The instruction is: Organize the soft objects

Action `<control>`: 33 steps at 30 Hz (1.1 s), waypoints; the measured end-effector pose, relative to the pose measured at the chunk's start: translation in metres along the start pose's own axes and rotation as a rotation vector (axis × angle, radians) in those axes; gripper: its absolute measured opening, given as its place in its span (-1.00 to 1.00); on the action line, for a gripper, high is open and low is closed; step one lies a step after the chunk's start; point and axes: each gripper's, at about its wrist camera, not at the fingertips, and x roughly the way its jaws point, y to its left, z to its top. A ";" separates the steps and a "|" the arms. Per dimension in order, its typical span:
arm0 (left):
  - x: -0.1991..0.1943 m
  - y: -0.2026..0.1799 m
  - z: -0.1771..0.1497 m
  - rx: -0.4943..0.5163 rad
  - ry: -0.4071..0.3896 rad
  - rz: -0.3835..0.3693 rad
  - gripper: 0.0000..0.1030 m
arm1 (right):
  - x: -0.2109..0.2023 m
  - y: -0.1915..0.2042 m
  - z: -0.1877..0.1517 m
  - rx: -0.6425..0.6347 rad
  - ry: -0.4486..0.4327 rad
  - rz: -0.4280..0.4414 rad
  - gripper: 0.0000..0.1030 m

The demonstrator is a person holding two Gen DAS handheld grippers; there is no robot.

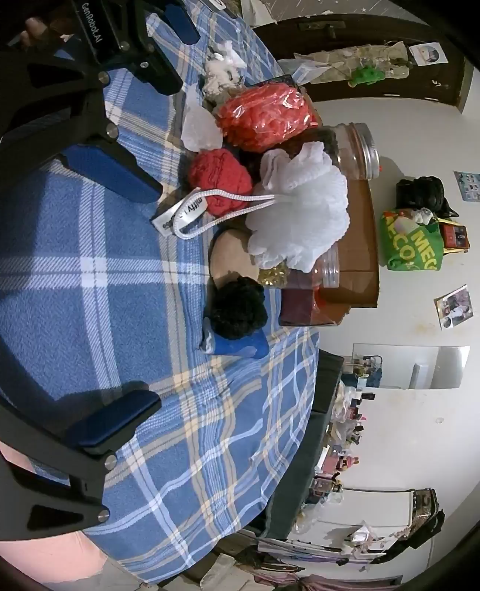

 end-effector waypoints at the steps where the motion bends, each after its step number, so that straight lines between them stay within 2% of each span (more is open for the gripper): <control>1: 0.000 0.000 0.000 -0.003 0.003 -0.002 1.00 | 0.000 0.000 0.000 0.003 0.001 0.002 1.00; 33: 0.000 0.000 0.000 -0.003 0.004 -0.001 1.00 | 0.001 0.000 0.001 -0.005 0.005 -0.003 1.00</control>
